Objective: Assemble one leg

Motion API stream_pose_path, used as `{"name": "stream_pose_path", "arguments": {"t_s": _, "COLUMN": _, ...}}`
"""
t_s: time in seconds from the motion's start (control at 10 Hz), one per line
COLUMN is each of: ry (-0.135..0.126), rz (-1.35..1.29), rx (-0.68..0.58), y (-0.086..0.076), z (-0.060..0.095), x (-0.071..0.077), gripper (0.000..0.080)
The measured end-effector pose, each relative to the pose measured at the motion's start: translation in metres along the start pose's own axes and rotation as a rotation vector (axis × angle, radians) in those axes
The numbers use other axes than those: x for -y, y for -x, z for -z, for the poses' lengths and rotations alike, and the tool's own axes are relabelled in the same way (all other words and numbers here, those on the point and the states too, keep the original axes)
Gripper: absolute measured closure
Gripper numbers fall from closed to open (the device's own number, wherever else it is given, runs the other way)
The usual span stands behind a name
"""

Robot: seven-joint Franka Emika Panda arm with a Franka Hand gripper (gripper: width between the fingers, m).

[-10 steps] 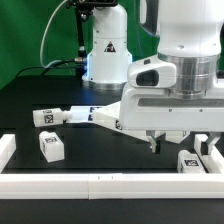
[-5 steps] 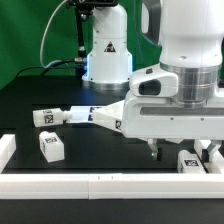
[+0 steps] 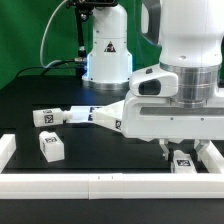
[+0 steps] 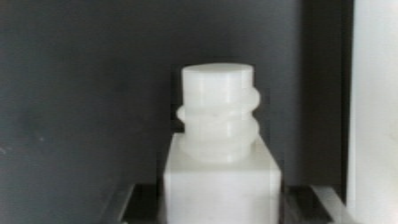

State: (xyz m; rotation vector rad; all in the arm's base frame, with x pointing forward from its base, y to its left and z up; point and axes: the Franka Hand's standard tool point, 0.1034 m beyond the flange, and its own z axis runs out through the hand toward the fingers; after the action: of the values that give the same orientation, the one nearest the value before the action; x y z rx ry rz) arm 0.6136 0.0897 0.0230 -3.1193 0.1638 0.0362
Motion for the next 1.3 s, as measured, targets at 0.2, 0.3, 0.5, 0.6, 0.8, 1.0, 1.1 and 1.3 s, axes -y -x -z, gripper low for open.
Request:
{"name": "stream_pose_path", "arguments": {"t_s": 0.2, "ry": 0.001, "rz": 0.010, "rx": 0.000, "y": 0.000, "z": 0.003, "x": -0.006, "gripper": 0.0517}}
{"name": "stream_pose_path", "arguments": {"t_s": 0.3, "ry": 0.009, "rz": 0.005, "rx": -0.001, "y": 0.006, "z": 0.014, "x": -0.027, "gripper": 0.0517}}
{"name": "stream_pose_path", "arguments": {"t_s": 0.5, "ry": 0.017, "rz": 0.046, "rx": -0.001, "y": 0.035, "z": 0.033, "x": -0.075, "gripper": 0.0517}}
{"name": "stream_pose_path", "arguments": {"t_s": 0.6, "ry": 0.023, "rz": 0.039, "rx": -0.015, "y": 0.050, "z": 0.038, "x": -0.100, "gripper": 0.0517}}
{"name": "stream_pose_path", "arguments": {"t_s": 0.8, "ry": 0.027, "rz": 0.018, "rx": -0.009, "y": 0.060, "z": 0.040, "x": -0.111, "gripper": 0.0516}}
{"name": "stream_pose_path", "arguments": {"t_s": 1.0, "ry": 0.027, "rz": 0.021, "rx": -0.007, "y": 0.060, "z": 0.039, "x": -0.110, "gripper": 0.0515}}
{"name": "stream_pose_path", "arguments": {"t_s": 1.1, "ry": 0.027, "rz": 0.021, "rx": -0.007, "y": 0.060, "z": 0.038, "x": -0.110, "gripper": 0.0515}}
{"name": "stream_pose_path", "arguments": {"t_s": 1.3, "ry": 0.024, "rz": 0.127, "rx": -0.012, "y": 0.065, "z": 0.035, "x": -0.124, "gripper": 0.0515}}
